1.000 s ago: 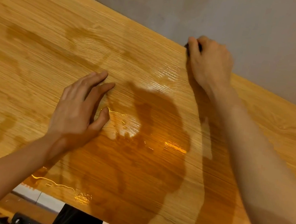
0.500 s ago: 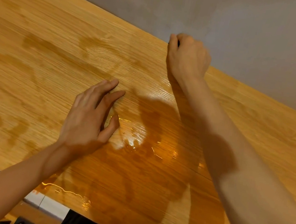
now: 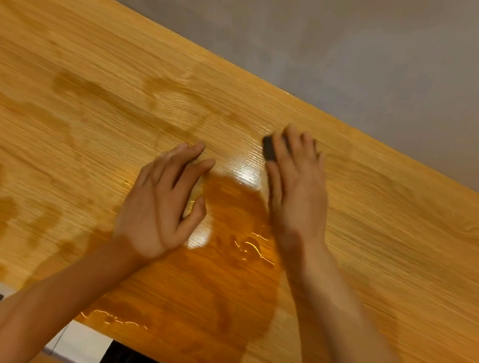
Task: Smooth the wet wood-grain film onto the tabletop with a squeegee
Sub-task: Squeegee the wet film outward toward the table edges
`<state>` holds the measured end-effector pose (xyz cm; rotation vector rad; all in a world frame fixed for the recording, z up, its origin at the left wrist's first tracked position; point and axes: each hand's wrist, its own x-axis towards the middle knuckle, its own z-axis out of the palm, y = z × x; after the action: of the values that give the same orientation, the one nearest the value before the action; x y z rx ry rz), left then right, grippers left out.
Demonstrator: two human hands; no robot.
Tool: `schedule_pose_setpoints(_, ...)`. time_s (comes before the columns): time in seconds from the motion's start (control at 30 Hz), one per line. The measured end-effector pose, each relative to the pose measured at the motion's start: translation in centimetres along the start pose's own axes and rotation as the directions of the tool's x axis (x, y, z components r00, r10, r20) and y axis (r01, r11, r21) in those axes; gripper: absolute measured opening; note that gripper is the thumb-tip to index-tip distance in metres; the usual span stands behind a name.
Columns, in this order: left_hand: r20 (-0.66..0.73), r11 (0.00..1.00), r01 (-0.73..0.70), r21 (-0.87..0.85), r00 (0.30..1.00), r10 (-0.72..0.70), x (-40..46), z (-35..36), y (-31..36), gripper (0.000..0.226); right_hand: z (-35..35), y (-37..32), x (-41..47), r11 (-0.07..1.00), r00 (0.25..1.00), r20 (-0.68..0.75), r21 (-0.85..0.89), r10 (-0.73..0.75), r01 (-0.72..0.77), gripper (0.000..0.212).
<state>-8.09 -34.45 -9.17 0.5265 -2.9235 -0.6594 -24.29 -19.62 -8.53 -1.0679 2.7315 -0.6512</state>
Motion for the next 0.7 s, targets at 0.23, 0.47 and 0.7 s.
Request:
schedule_pose_setpoints(0.23, -0.021, 0.999, -0.033, 0.013, 0.999, 0.033, -0.2, 0.0, -0.2, 0.055, 1.3, -2.6, 3.6, 0.983, 0.979, -0.088, 0.006, 0.182, -0.182, 0.045)
schedule_pose_setpoints(0.47, -0.022, 0.999, -0.053, -0.008, 0.998, 0.053, -0.3, 0.0, -0.2, 0.054, 0.9, -3.3, 3.0, 0.998, 0.999, 0.03, -0.06, 0.03, -0.028, 0.045)
schedule_pose_setpoints(0.7, -0.031, 0.999, -0.039, 0.013, 0.999, 0.039, -0.3, 0.3, -0.3, 0.052, 1.5, -4.5, 5.2, 0.991, 0.99, -0.047, 0.017, 0.133, -0.133, 0.044)
